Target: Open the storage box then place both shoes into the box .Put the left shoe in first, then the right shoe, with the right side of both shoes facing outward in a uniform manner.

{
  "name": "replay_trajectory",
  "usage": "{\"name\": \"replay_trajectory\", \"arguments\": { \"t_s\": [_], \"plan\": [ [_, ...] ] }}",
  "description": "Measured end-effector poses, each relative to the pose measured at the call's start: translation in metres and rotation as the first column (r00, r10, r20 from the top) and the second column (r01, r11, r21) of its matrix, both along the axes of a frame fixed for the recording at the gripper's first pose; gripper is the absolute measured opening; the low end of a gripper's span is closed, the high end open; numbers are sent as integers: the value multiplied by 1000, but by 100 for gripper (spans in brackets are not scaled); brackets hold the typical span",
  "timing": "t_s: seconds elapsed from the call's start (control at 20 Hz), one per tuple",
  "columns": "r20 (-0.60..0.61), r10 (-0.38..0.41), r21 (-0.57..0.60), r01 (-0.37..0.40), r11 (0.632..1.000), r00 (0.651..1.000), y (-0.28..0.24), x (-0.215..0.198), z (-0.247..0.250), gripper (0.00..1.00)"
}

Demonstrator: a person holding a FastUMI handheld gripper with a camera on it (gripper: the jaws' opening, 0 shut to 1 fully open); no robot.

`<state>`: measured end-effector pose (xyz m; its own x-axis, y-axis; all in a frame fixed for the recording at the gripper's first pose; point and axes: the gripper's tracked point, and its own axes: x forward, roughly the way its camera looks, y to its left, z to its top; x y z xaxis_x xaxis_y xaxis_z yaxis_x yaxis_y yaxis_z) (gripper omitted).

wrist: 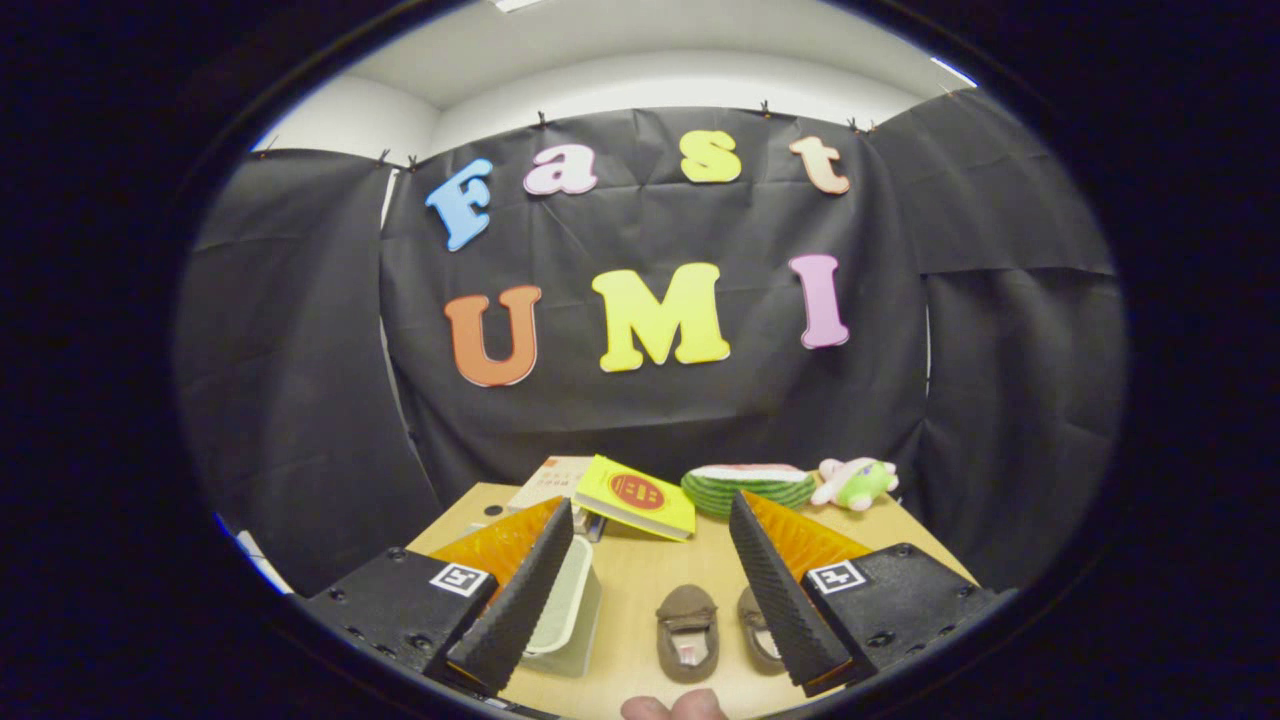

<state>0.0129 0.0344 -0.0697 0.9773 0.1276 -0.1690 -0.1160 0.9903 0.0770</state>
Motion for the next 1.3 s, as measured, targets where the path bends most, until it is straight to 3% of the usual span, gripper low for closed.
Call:
{"name": "replay_trajectory", "arguments": {
  "t_s": [0.3,0.55,0.9,1.2,1.3],
  "plan": [
    [-144,170,30,-168,985,975,48,4,-65,98],
    [-302,251,152,-214,965,919,70,8,-125,98],
    [-442,314,237,-229,944,840,84,22,-184,99],
    [-568,370,413,-134,901,735,95,37,-224,95],
    [-576,394,458,-116,881,716,99,34,-225,87]
  ]
}}
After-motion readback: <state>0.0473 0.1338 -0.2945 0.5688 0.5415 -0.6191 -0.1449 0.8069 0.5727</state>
